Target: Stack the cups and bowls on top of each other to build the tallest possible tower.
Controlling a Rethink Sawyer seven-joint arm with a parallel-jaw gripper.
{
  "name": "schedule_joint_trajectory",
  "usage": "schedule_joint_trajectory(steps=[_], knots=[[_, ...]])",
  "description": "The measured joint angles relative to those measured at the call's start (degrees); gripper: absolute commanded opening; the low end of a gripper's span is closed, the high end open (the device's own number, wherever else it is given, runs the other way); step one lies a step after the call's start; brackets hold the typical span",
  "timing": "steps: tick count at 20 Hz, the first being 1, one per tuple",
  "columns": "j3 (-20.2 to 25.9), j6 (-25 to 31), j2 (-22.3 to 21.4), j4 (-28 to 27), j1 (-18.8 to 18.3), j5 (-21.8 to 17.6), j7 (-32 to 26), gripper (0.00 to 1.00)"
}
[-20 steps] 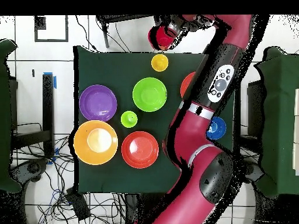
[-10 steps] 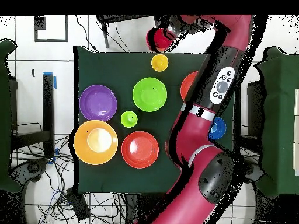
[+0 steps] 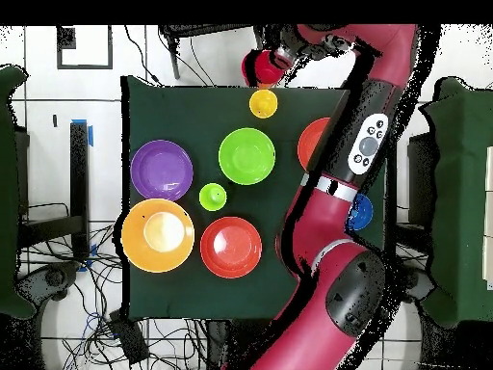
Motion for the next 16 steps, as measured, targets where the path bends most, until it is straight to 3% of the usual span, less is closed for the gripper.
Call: schedule_joint_trajectory(steps=[16], knots=[[-1.23, 0.0, 0.0, 0.0, 0.01, 0.88, 0.0, 0.0]])
